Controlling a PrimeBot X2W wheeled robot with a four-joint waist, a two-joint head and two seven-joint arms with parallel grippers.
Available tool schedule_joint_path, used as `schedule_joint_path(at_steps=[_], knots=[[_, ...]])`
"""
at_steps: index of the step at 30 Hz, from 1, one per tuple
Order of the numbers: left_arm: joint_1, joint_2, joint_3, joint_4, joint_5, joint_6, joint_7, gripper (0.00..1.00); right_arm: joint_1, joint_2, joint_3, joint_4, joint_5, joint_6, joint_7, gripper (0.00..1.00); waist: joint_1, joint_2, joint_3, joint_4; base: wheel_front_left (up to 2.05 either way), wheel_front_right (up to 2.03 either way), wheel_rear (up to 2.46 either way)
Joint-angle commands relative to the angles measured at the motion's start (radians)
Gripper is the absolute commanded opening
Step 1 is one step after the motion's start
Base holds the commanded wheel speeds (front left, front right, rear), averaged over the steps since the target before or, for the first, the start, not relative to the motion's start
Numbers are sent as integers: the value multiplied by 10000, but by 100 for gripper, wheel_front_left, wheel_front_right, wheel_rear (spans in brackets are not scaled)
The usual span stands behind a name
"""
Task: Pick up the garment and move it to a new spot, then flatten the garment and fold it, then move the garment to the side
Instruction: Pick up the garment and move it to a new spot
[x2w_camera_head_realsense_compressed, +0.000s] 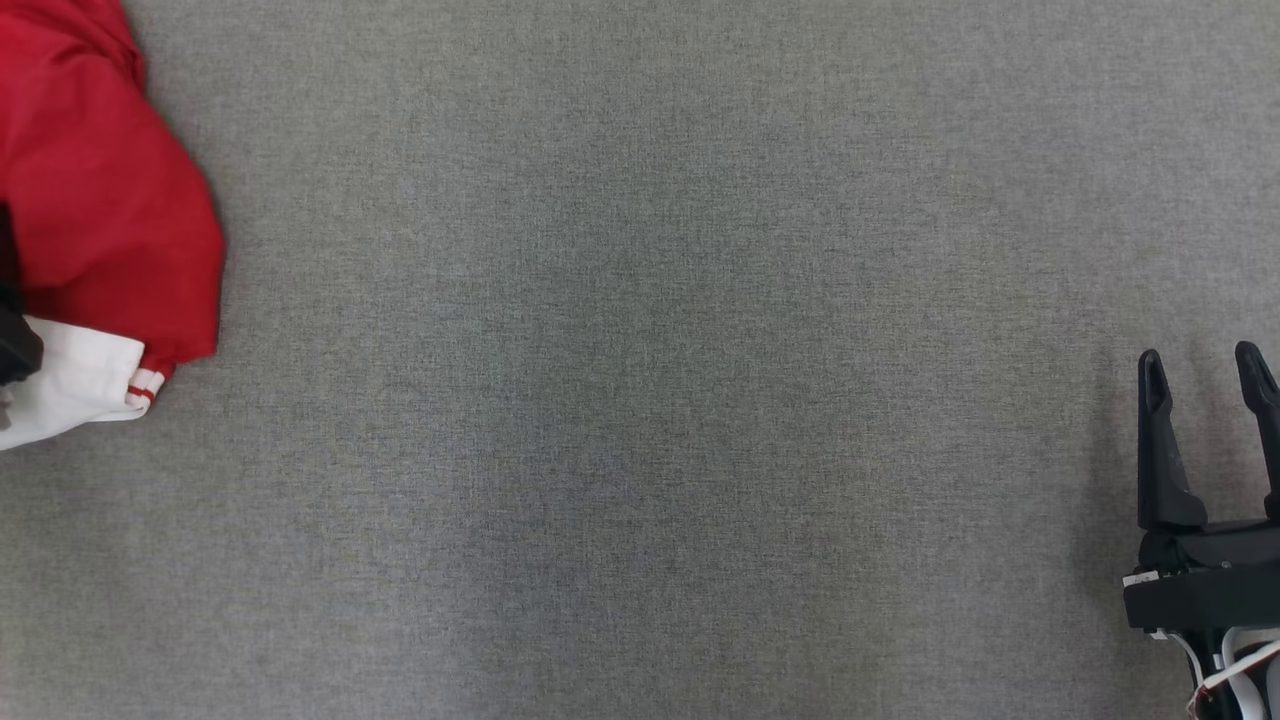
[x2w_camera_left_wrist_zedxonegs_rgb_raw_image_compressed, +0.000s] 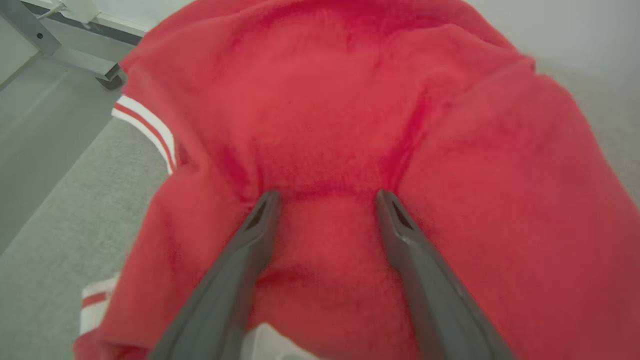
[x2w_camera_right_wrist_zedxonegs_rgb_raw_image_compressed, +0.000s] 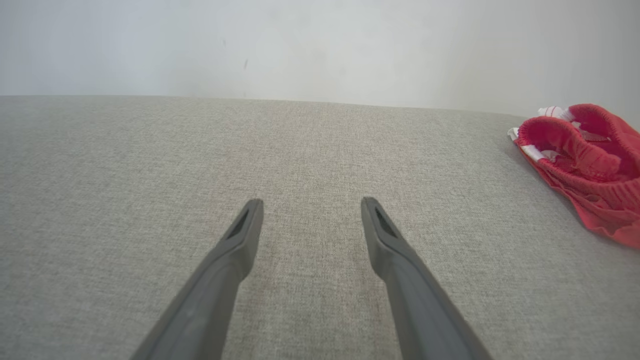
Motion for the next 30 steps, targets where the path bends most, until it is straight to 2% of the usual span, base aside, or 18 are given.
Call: schedule_joint_path(at_steps=[1, 5, 6, 7, 8, 21, 30], knots=[[16, 18, -80, 216, -36, -48, 231, 100, -60, -5, -15, -57, -76, -25, 3, 100, 0, -2, -1, -6, 0, 0, 0], [-48, -79, -424, 830, -401, -32, 1050, 100, -93, 47, 16, -98, -127, -25, 48, 100, 0, -2, 19, -8, 0, 0, 0], [-57, -53, -534, 875, -448, -36, 1100, 46, -114, 54, 32, -98, -135, -25, 43, 100, 0, -2, 20, -12, 0, 0, 0], [-76, 2, -631, 849, -439, -37, 910, 10, -135, 61, 48, -97, -135, -25, 46, 100, 0, -2, 18, -15, 0, 0, 0], [-86, 60, -650, 830, -475, -37, 674, 0, -148, 61, 53, -87, -124, -25, 50, 100, 0, -2, 7, -14, 0, 0, 0], [-1024, 675, -1491, 659, 14, -39, -1787, 0, -176, 404, 439, 587, 98, -25, -212, 100, 0, -2, -992, 129, 0, 0, 0], [-1869, 681, -2289, -473, 536, -41, -2350, 0, -169, 808, 752, 1310, 256, -25, -497, 100, 0, -2, -1916, -223, 0, 0, 0]])
